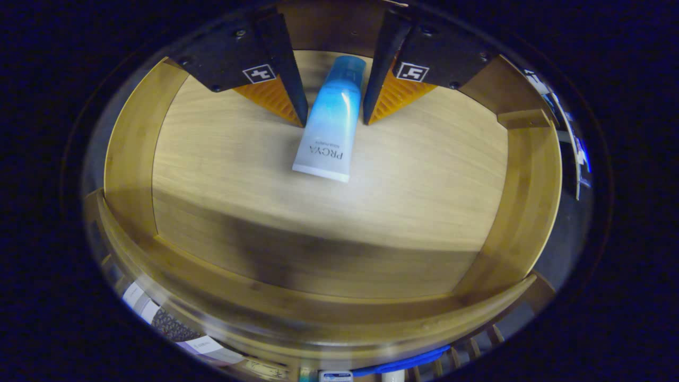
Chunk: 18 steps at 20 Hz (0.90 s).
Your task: Pull open the drawer, take out the items inside it, and place them on the countertop above the cabinet.
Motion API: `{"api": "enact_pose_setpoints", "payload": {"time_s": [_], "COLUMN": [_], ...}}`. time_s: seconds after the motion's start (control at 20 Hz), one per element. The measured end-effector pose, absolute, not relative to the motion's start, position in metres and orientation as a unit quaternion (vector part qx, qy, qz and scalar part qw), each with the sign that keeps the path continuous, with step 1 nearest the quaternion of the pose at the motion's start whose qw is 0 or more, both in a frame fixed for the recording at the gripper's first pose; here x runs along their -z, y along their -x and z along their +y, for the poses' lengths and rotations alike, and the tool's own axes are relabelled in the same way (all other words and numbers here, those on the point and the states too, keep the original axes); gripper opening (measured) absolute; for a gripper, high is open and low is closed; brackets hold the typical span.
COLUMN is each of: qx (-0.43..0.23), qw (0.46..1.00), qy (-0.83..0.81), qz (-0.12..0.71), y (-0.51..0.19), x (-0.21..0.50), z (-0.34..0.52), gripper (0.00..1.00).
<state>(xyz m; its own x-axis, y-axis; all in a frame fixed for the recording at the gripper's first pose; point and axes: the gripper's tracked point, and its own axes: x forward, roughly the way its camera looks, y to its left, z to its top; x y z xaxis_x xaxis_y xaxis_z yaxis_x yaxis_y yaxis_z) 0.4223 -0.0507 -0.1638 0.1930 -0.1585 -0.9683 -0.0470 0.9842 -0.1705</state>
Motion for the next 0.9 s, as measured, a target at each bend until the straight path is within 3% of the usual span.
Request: {"api": "enact_pose_setpoints", "payload": {"time_s": [0.5, 0.9], "qx": [0.051, 0.017], "qw": [0.798, 0.833], "qy": [0.092, 0.071], "qz": [0.594, 0.549], "y": [-0.428, -0.429], "x": [0.150, 0.081], "z": [-0.062, -0.035], "gripper": [0.43, 0.41]}}
